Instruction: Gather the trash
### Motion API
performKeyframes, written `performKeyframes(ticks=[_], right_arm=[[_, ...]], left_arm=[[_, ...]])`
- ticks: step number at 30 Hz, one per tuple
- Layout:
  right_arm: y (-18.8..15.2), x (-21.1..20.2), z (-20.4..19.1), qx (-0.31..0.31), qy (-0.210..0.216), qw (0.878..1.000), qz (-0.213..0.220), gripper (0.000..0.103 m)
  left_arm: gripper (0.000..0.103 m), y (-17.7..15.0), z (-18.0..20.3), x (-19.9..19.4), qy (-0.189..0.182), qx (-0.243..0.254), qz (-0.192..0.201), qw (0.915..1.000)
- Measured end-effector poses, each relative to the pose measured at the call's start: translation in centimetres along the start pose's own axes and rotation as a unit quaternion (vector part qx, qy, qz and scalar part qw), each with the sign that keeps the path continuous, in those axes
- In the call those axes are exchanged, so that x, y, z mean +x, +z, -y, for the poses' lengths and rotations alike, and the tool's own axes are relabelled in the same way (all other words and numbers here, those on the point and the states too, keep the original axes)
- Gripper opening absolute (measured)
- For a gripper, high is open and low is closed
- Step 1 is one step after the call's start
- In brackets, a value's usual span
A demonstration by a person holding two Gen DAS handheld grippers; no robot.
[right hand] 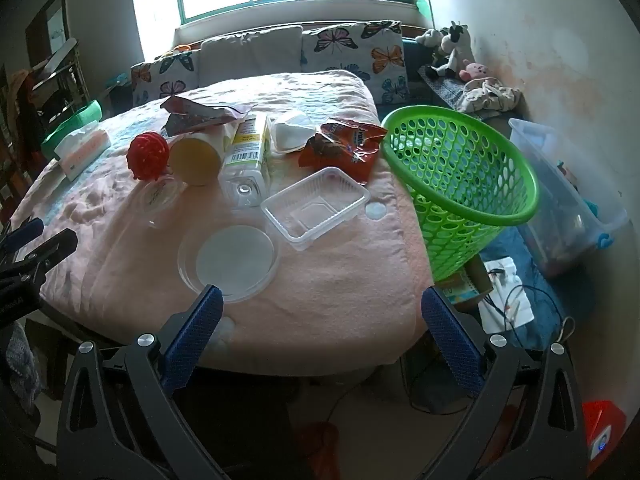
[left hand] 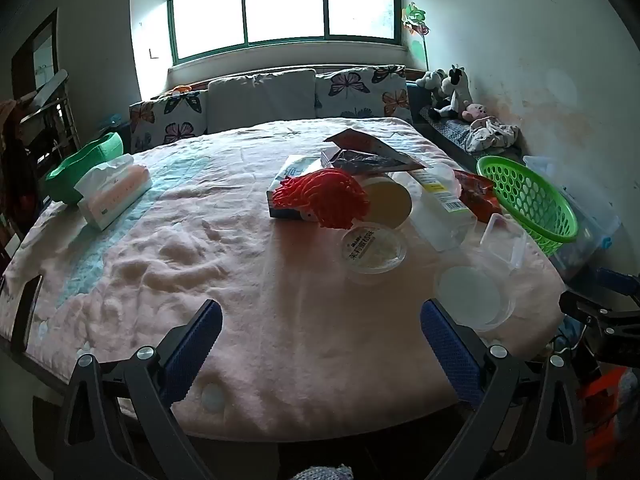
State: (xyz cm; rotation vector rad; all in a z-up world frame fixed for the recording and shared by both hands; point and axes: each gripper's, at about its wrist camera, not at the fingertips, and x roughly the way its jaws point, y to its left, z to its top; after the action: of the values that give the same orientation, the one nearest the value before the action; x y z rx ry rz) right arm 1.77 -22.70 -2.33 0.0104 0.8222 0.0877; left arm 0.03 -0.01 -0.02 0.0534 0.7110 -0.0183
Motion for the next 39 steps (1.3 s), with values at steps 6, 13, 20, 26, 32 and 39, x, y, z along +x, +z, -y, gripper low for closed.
performKeyframes(ticks=[6, 13, 20, 26, 32, 39], right_arm=[[0.01, 0.01, 0.0, -0.001, 0.0, 1.0, 0.001, 0.098], [0.06, -0.01, 0.02, -0.002, -0.001, 1.0, 0.002, 0.098], [-0.01, 0.17, 0.11, -0.002, 0.0, 1.0, 0.005, 0.098], [0.21, 0.06, -0.14, -0.004, 0.002, 1.0, 0.004, 0.098], [0.17, 0.01, -0.19, -0.006, 0.004, 1.0, 0.006, 0.098], [0.18, 0.07, -0.28, -0.007, 0.004, 1.0, 0.007, 0.098]], left_arm=[[0.096, 0.07, 0.19, -0.09, -0.001, 0.0, 0.002, 1.0], [0.096, 0.04, -0.06, -0.12, -0.003, -0.002, 0.001, 1.0], [0.096, 0.08, 0.41, 0.08, -0.003, -0.004, 0.0, 1.0], [0.096, 0.35, 0.63, 0.34, -0.002, -0.004, 0.001, 1.0], [0.096, 0.48, 0.27, 0.63, -0.002, -0.004, 0.001, 1.0], [0.096, 0.77, 0.1, 0.46, -0.003, -0.005, 0.004, 1.0]])
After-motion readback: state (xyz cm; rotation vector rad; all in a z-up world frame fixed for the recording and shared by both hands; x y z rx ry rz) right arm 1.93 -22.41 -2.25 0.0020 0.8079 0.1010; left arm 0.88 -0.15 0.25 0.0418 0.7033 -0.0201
